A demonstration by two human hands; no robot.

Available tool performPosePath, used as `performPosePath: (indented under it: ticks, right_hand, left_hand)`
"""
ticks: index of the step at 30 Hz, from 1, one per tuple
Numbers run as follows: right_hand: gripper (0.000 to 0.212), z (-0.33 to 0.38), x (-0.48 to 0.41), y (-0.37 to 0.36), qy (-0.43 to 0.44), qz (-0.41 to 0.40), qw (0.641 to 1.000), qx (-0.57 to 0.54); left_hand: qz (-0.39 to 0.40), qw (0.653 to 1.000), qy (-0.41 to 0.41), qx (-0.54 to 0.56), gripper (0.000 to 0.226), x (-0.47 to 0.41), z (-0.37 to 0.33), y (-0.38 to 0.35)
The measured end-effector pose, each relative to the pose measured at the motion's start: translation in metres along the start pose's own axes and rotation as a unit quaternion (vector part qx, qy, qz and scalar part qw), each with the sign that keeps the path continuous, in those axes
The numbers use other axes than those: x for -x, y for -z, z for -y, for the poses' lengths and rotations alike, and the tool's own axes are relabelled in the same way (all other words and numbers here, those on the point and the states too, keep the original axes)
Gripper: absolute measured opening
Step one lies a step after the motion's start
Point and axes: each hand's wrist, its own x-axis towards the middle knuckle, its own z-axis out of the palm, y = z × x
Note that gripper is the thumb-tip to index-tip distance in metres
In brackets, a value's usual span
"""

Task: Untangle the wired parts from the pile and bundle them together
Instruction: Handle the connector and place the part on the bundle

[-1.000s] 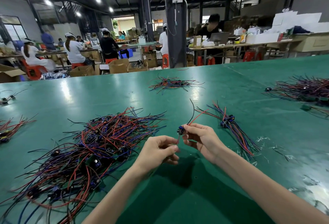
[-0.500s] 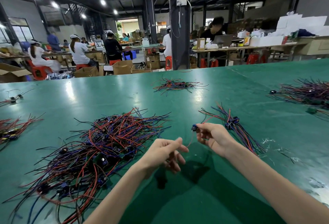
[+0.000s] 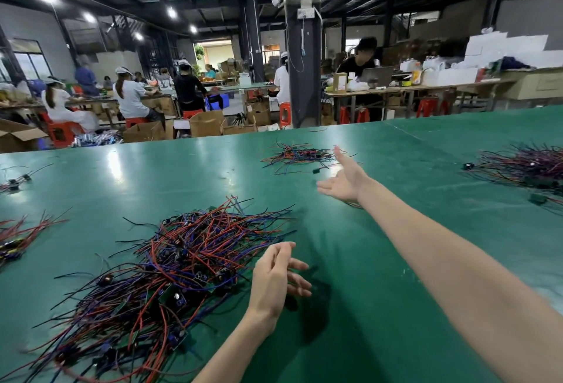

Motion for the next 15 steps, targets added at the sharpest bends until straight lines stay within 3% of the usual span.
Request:
performPosePath:
  ticks: [2,4,8,11,15]
  right_hand:
    - [0.09,-0.015,-0.007,-0.005,-0.041,-0.001,0.989,0.141]
    - [0.072,-0.033,-0.006,-0.009,-0.052,-0.006,0.957,0.287]
    - [0.026,-0.066,0.016,-0.021,0.015,-0.015,0.894,0.448]
    - [0.023,-0.089,0.041,-0.043,0.094,0.011,0.854,0.511]
    - [0.023,-0.116,0.081,-0.08,0.223,0.085,0.762,0.602]
  left_hand:
    - [0.006,1.0,0.002,-0.009,0.019,-0.001,0.0,0.0]
    - [0.012,1.0,0.0,-0.025,0.016,-0.001,0.001,-0.002]
    - [-0.005,0.996,-0.013,-0.083,0.014,-0.002,0.003,-0.003]
    - [-0.027,0.991,-0.028,-0.129,0.018,-0.002,0.005,-0.002]
    - [-0.016,0.992,-0.001,-0.125,0.011,-0.001,0.006,-0.002]
